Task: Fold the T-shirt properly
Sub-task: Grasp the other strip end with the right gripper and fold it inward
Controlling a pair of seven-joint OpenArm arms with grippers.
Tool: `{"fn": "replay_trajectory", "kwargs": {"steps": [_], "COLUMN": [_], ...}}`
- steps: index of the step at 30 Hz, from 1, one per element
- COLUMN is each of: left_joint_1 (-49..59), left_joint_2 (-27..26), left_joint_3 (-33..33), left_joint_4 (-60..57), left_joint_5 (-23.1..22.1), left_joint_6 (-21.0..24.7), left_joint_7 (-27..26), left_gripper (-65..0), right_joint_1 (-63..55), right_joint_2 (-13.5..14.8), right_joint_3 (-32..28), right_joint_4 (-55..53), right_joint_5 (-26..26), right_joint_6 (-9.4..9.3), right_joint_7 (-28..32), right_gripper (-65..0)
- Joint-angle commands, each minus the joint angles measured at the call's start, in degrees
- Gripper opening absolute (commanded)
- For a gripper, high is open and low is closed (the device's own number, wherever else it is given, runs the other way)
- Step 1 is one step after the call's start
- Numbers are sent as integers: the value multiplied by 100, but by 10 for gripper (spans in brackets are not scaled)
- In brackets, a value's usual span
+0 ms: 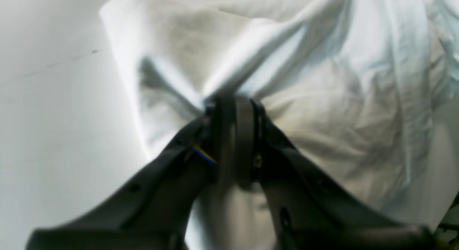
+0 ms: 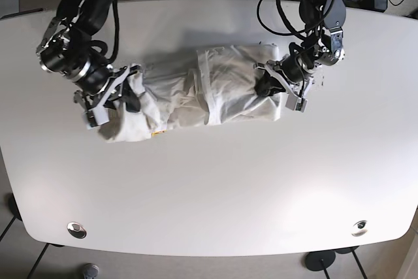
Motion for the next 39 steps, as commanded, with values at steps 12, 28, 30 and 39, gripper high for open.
{"fn": "replay_trajectory", "kwargs": {"steps": [12,28,30,39], "left_joint_1": [-22,-22,22,848], "left_joint_2": [-9,-9,-9,-651], "left_joint_3": [123,-273,-651,-3262], "left_joint_4": [35,712,1231,1996], "left_joint_5": [-6,-23,-23,3], "left_joint_6": [2,-24,-24,-657], "left_joint_7": [94,76,94,103], "left_gripper": [-593,-593,-593,-593], "right_joint_1": [35,290,290,457], "right_joint_2": [-289,-42,-42,-412], "right_joint_3": [-3006,-4008,-4008,-4685], "right_joint_4": [-340,-1667,-1658,-1272], "right_joint_5": [38,-868,-868,-859], "right_joint_6": [7,-635,-678,-678], "right_joint_7": [935,2263,2263,2245], "right_gripper": [-631,-277,-163,-133]}}
